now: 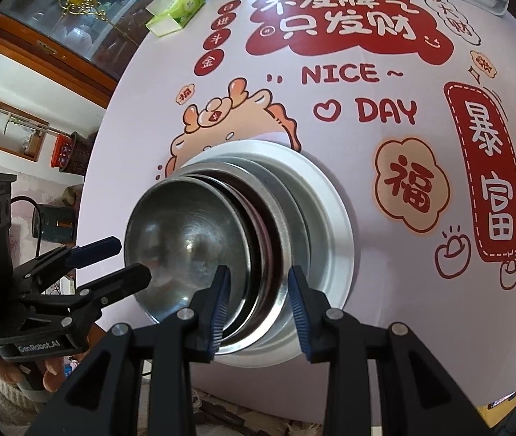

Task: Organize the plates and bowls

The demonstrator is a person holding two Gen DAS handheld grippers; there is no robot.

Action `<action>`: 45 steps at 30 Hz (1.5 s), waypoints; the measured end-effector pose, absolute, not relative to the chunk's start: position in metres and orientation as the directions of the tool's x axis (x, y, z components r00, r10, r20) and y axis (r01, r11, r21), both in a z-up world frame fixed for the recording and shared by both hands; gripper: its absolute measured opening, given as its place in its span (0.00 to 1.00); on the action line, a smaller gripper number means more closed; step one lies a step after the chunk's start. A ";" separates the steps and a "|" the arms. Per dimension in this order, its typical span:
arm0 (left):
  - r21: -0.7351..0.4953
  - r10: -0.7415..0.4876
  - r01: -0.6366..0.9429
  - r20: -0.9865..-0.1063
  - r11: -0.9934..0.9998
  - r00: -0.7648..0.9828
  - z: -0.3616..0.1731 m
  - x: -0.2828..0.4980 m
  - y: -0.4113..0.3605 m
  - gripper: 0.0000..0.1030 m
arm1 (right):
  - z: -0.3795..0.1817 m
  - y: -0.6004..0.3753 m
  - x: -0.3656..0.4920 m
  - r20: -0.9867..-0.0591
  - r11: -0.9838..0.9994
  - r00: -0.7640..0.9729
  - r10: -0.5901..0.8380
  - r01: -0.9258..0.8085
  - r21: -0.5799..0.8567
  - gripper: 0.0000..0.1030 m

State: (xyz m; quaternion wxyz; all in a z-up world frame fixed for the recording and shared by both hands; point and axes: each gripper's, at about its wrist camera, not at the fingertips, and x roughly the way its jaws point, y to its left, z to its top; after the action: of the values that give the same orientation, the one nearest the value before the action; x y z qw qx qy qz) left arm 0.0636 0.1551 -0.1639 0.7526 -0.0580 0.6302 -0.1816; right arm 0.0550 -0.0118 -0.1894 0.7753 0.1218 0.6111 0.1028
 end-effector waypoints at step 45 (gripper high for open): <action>-0.140 -0.206 0.160 -0.799 0.977 0.565 0.008 -0.016 0.028 0.99 | -0.033 -0.108 -0.054 -0.733 0.991 0.676 0.074 0.035 0.132 0.54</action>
State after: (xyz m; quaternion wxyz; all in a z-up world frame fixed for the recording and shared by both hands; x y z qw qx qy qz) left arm -0.0161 0.0279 0.0076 0.8843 -0.0257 0.4546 -0.1034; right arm -0.0542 -0.1075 -0.0328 0.9129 0.0674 0.4025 0.0106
